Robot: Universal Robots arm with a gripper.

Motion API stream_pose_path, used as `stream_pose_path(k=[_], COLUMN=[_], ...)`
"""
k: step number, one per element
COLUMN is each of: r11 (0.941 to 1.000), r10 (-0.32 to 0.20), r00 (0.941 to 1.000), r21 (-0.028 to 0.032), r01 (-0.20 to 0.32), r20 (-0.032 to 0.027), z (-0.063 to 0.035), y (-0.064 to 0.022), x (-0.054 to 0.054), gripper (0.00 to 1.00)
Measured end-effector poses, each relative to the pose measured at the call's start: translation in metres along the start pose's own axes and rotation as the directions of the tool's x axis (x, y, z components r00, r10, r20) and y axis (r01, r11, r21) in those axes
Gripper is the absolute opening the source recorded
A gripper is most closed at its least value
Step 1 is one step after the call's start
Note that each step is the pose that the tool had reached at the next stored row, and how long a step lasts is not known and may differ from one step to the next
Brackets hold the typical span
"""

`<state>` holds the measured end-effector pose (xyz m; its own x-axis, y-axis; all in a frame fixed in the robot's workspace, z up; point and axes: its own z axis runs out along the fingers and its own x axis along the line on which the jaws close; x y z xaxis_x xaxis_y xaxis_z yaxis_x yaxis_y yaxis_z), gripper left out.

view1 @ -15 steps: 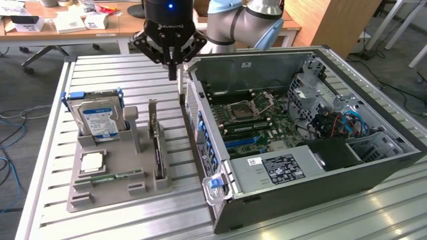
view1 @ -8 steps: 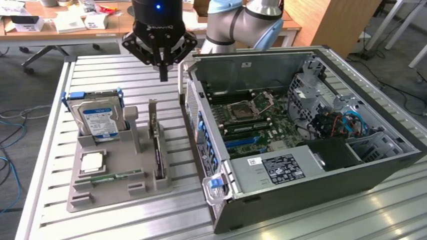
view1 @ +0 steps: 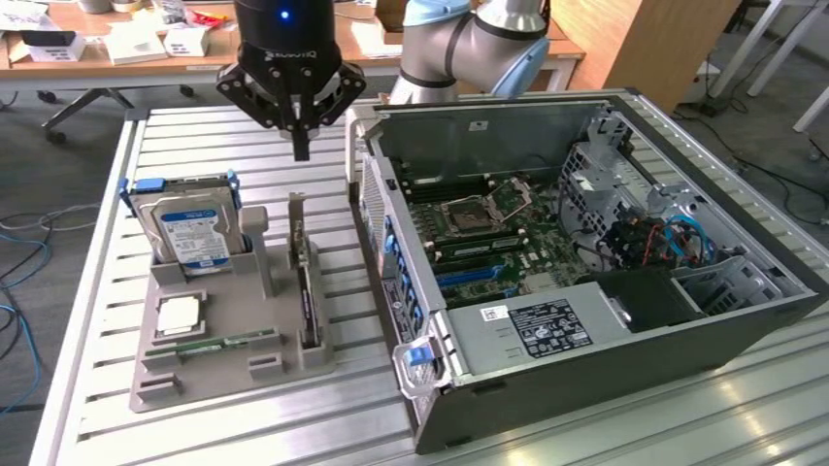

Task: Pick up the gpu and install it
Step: 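Reach for the gpu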

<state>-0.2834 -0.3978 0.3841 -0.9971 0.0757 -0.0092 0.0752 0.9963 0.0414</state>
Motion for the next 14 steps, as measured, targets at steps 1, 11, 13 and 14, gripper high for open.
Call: stream_pose_path(k=[1, 11, 13, 14], r11=[1.0000, 1.0000, 1.0000, 1.0000], r10=[0.000, 0.000, 0.000, 0.000], r00=[1.0000, 1.0000, 1.0000, 1.0000], r21=[0.0001, 0.0004, 0.0003, 0.0003], r01=[0.000, 0.000, 0.000, 0.000], r20=[-0.0010, -0.0020, -0.0020, -0.0019], z=[0.0002, 0.0000, -0.0001, -0.0002], y=[0.0000, -0.0017, -0.0043, -0.0059], x=[0.0005, 0.0011, 0.0013, 0.0015], gripper=[0.11, 0.11, 0.11, 0.11])
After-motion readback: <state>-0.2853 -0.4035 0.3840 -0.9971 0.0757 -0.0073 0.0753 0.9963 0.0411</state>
